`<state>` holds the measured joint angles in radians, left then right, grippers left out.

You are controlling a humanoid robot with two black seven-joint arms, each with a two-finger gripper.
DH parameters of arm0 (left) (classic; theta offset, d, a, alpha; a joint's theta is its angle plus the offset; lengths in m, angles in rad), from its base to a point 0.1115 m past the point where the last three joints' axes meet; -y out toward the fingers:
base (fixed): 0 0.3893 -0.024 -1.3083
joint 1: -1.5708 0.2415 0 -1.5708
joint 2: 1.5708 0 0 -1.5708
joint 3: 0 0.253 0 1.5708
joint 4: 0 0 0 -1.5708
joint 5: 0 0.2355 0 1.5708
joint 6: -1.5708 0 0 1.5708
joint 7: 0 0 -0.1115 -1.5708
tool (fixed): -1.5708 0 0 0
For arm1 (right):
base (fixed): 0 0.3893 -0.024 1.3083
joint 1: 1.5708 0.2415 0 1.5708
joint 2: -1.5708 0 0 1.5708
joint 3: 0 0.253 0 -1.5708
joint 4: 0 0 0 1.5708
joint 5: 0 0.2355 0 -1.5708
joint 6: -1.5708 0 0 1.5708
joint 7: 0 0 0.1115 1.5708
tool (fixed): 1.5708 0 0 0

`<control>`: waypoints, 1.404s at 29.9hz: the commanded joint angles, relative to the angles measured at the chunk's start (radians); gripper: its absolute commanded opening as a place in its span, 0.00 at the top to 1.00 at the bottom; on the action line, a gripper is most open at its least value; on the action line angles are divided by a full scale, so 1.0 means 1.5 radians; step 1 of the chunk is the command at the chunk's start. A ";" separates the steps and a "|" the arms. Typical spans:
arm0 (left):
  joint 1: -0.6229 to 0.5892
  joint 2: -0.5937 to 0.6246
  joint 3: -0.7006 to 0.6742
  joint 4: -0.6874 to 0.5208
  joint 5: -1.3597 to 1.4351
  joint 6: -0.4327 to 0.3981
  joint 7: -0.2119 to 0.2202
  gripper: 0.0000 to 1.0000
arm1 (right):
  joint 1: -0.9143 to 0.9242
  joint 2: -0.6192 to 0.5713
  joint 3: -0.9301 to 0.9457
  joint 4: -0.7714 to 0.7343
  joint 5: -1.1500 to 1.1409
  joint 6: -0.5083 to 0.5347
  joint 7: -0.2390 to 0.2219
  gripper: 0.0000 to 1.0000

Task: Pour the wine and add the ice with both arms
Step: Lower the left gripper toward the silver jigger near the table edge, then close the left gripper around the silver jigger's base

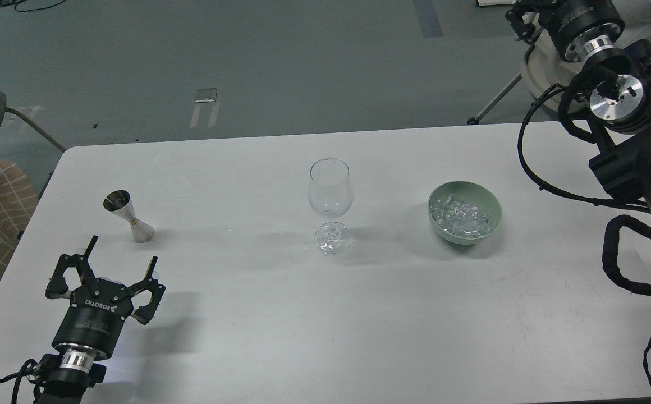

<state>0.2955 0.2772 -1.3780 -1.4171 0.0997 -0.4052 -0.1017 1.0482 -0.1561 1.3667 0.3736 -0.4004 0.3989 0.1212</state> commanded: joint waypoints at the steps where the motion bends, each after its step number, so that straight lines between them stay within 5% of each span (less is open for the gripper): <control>1: -0.013 -0.027 -0.004 0.003 -0.081 0.009 0.089 0.03 | -0.008 -0.001 0.000 0.001 0.000 0.000 0.000 0.00; 4: -0.035 -0.029 -0.005 0.003 -0.100 0.045 0.121 0.03 | -0.014 -0.002 0.001 0.001 0.000 0.000 0.000 0.00; 10: -0.100 -0.026 -0.009 0.054 -0.100 0.160 0.113 0.04 | -0.017 -0.009 0.001 0.001 0.000 0.000 0.000 0.00; 20: -0.105 -0.018 -0.066 0.046 -0.129 0.243 0.126 0.09 | -0.017 -0.009 0.001 0.001 0.000 -0.001 0.001 0.00; 29: -0.105 0.002 -0.091 0.020 -0.150 0.296 0.136 0.38 | -0.018 -0.010 0.001 0.001 0.000 -0.004 0.001 0.00; 35: -0.109 0.002 -0.099 -0.003 -0.149 0.396 0.151 0.38 | -0.018 -0.010 0.001 0.001 0.000 -0.004 0.002 0.00; 42: -0.132 0.002 -0.099 -0.006 -0.148 0.443 0.151 0.36 | -0.017 -0.010 0.001 0.002 0.000 -0.010 0.002 0.00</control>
<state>0.1089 0.2787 -1.5255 -1.4275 -0.1237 0.2374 0.1241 1.0216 -0.1718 1.3683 0.3759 -0.4004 0.3862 0.1245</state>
